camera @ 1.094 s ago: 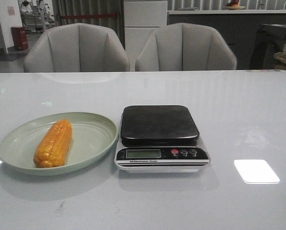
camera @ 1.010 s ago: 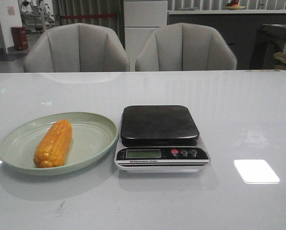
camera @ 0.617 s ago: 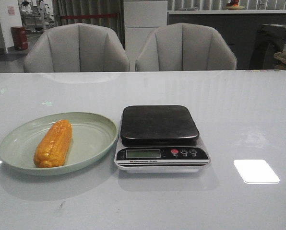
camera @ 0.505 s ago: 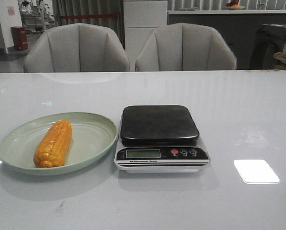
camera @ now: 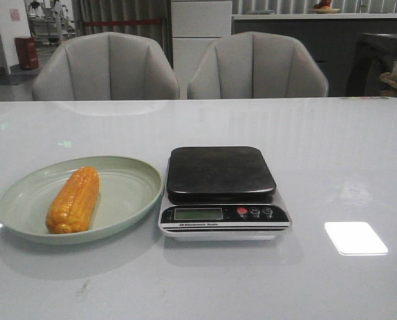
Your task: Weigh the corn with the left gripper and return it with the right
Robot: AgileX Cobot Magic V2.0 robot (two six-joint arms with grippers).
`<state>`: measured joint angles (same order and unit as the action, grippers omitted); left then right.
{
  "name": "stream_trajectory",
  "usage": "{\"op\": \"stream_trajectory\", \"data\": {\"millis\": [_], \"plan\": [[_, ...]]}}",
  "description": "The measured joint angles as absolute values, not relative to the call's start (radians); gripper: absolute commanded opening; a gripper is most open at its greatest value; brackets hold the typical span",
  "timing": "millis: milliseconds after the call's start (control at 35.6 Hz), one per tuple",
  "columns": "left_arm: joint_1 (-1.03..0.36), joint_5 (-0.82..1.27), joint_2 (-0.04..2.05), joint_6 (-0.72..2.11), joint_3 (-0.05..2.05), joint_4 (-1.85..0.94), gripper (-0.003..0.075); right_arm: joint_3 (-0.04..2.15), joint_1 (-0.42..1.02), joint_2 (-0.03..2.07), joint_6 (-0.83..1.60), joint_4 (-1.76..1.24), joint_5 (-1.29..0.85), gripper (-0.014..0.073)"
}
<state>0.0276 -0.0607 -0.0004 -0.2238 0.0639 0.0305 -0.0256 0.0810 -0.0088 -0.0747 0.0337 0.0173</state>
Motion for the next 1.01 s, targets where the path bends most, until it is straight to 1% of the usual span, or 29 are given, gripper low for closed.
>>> {"op": "stream_trajectory", "data": {"millis": [140, 252, 449, 505, 533, 589, 617, 673, 701, 757, 785, 814, 926, 1010], "plan": [[-0.020, 0.217, 0.083, -0.224, 0.280, 0.028, 0.0114, -0.026, 0.081, -0.009, -0.075, 0.034, 0.017, 0.0171], [-0.054, 0.408, 0.180, -0.224, 0.370, 0.000, 0.0114, -0.026, 0.081, -0.009, -0.075, 0.034, 0.017, 0.0171], [-0.061, 0.444, 0.289, -0.224, 0.355, -0.032, 0.0114, -0.026, 0.081, -0.009, -0.075, 0.034, 0.017, 0.0171], [-0.061, 0.444, 0.316, -0.224, 0.351, -0.032, 0.0130, -0.026, 0.081, -0.009, -0.075, 0.034, 0.017, 0.0171], [-0.064, 0.444, 0.331, -0.224, 0.351, -0.030, 0.0148, -0.026, 0.081, -0.009, -0.075, 0.034, 0.017, 0.0171], [-0.079, 0.440, 0.359, -0.224, 0.353, -0.022, 0.0236, -0.026, 0.081, -0.009, -0.075, 0.034, 0.017, 0.0171], [-0.093, 0.438, 0.374, -0.224, 0.358, -0.012, 0.0302, -0.026, 0.081, -0.009, -0.075, 0.034, 0.017, 0.0171], [-0.127, 0.438, 0.400, -0.224, 0.369, 0.011, 0.0466, -0.026, 0.081, -0.009, -0.075, 0.034, 0.017, 0.0171], [-0.143, 0.438, 0.413, -0.224, 0.379, 0.024, 0.0519, -0.026, 0.081, -0.009, -0.075, 0.034, 0.017, 0.0171], [-0.175, 0.442, 0.443, -0.224, 0.394, 0.044, 0.0654, -0.026, 0.081, -0.009, -0.075, 0.034, 0.017, 0.0171], [-0.188, 0.451, 0.461, -0.224, 0.405, 0.049, 0.0697, -0.026, 0.081, -0.009, -0.075, 0.034, 0.017, 0.0171], [-0.202, 0.462, 0.488, -0.224, 0.420, 0.053, 0.0716, -0.026, 0.081, -0.009, -0.075, 0.034, 0.017, 0.0171], [-0.221, 0.519, 0.631, -0.224, 0.493, 0.042, 0.0655, -0.026, 0.081, -0.009, -0.075, 0.034, 0.017, 0.0171], [-0.224, 0.557, 0.768, -0.220, 0.565, 0.009, 0.0627, -0.026, 0.081, -0.009, -0.075, 0.034, 0.017, 0.0171]]}}
